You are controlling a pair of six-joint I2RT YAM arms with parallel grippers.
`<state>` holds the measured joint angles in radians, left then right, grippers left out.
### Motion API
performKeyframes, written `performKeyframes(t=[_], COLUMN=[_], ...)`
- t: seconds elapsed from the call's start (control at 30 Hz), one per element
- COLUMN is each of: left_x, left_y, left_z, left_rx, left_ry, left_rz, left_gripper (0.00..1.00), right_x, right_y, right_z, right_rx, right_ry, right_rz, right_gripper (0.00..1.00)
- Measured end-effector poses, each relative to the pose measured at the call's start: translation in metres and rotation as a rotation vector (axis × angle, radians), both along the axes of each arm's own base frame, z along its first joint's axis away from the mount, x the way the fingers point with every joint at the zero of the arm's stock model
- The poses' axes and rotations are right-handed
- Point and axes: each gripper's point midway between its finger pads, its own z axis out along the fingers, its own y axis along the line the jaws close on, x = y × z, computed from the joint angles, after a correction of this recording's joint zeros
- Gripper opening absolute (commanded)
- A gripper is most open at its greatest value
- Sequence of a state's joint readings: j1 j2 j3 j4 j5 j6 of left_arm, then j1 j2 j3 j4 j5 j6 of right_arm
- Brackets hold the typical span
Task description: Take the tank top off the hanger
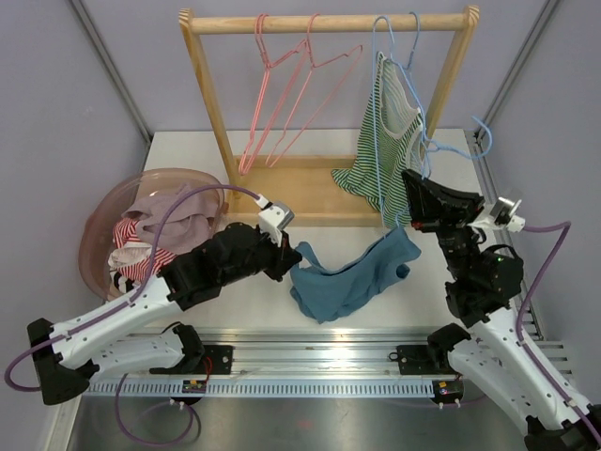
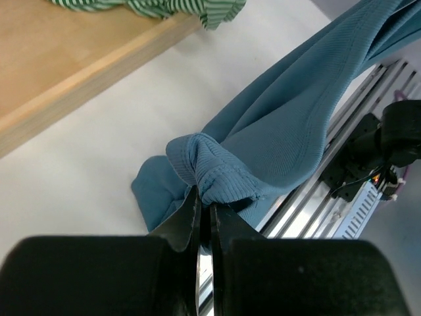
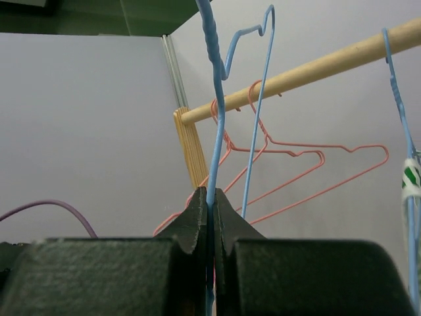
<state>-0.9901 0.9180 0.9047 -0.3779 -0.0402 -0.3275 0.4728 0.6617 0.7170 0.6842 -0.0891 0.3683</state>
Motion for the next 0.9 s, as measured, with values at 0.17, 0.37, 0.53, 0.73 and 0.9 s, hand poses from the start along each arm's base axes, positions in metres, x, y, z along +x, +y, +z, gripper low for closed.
performKeyframes(t=[0.17,0.37,0.53,0.73,0.9], left_x=[-0.007,-0.014,0.0,0.019,0.024], left_y=[-0.005,-0.014,0.002,0.02,0.026], left_z=[-0.045,-0.08,-0.096,-0.103,-0.1], left_rx=[0.096,0.183,0.25,0.343,0.367], left_ry=[0.085,0.158,0.172,0.155,0.149], left_rz=[-0.018,-0.019,0.127,0.285,0.33], left_gripper=[0.0,0.0,0.04,0.28,0.7], right_x=[-0.001,0.009,0.009,0.028,0.061], right_y=[-0.001,-0.009,-0.016,-0.015,-0.003], right_z=[-0.049,-0.042,0.001,-0.016,-0.023], right_rx=[0.015,0.013,-0.045,-0.16,-0.269], right_ry=[-0.05,-0.008,0.102,0.273,0.455], right_rz=[-0.01,-0.073,-0.112,-0.163,-0.183], right_gripper=[0.0,0.0,0.0,0.0,0.0])
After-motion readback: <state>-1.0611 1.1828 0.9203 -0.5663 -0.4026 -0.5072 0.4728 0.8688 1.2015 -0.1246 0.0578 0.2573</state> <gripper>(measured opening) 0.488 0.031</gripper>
